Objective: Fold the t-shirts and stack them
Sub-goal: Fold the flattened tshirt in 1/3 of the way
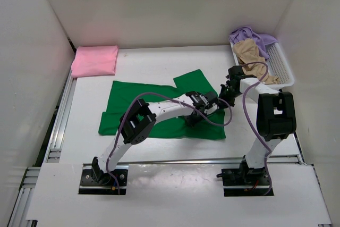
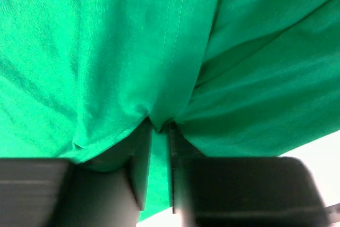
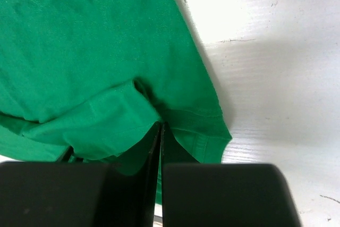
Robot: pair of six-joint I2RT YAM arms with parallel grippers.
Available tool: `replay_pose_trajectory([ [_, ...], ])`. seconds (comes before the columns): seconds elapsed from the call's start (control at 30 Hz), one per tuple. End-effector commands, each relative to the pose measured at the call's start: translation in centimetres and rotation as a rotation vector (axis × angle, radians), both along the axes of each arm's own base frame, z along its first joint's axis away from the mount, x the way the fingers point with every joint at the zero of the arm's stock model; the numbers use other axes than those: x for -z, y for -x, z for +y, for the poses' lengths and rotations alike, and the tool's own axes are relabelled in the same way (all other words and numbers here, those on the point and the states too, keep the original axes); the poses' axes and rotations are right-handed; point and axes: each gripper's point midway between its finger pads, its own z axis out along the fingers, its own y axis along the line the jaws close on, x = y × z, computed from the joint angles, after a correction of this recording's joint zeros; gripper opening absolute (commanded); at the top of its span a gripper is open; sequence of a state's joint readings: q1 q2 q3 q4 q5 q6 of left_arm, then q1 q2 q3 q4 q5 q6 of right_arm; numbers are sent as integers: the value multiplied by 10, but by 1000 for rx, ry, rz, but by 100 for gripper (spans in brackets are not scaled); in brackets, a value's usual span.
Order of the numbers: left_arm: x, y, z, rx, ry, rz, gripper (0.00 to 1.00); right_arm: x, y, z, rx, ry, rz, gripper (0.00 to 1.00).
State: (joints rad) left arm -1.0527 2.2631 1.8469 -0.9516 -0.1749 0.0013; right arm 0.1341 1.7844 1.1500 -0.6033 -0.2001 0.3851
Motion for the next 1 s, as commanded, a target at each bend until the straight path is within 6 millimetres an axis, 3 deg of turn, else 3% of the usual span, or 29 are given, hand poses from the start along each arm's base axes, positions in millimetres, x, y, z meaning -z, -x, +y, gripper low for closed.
replay_pose_trajectory([
  [0.0, -36, -4, -3, -6, 55, -30, 35, -26, -11, 0, -5, 4, -67, 2],
  [0.23, -29, -7, -8, -6, 55, -29, 39, -29, -16, 4, -20, -17, -69, 0],
  [0.3, -34, -7, -9, -6, 55, -30, 49, -30, -19, 4, -20, -17, -72, 2],
  [0.33, -43, -9, -11, -6, 75, -41, 63, -35, -24, 5, -20, -19, -88, 17],
  [0.37, -47, -9, -12, -6, 84, -46, 70, -30, -24, 3, -17, -7, -69, 25],
  [0.43, -68, -10, -6, -16, 120, -28, 76, -33, -27, 1, -12, 11, -57, 44],
  [0.5, -89, -7, -5, -15, 182, 14, 100, -37, -24, -4, -4, 38, -57, 50],
  [0.53, -116, -6, 3, -21, 229, 12, 100, -46, -20, -6, 10, 43, -83, 52],
  [0.6, -123, -13, 37, -82, 235, 39, 100, -55, -11, -14, 49, 71, -107, 63],
  [0.63, -147, -15, 57, -110, 274, 8, 100, -59, 8, -18, 65, 79, -110, 66],
  [0.67, -148, -29, 88, -185, 264, -5, 100, -59, 19, -21, 84, 86, -100, 72],
  [0.7, -125, -23, 123, -240, 188, 27, 100, -58, 30, -22, 97, 83, -94, 72],
  [0.73, -120, -25, 148, -292, 166, 17, 100, -61, 43, -22, 124, 73, -92, 72],
  [0.77, -128, -25, 179, -351, 158, -20, 100, -43, 69, -25, 135, 83, -20, 72],
  [0.8, -101, -23, 227, -468, 89, 14, 100, -37, 82, -24, 145, 70, 4, 72],
  [0.87, -93, -21, 277, -594, 49, -5, 100, -32, 100, -22, 187, 39, 20, 72],
  [0.9, -75, -13, 318, -712, 1, 29, 100, -19, 117, -20, 191, 23, 62, 72],
  [0.97, -62, -7, 357, -827, -51, 17, 100, -13, 128, -14, 199, -8, 75, 72],
])
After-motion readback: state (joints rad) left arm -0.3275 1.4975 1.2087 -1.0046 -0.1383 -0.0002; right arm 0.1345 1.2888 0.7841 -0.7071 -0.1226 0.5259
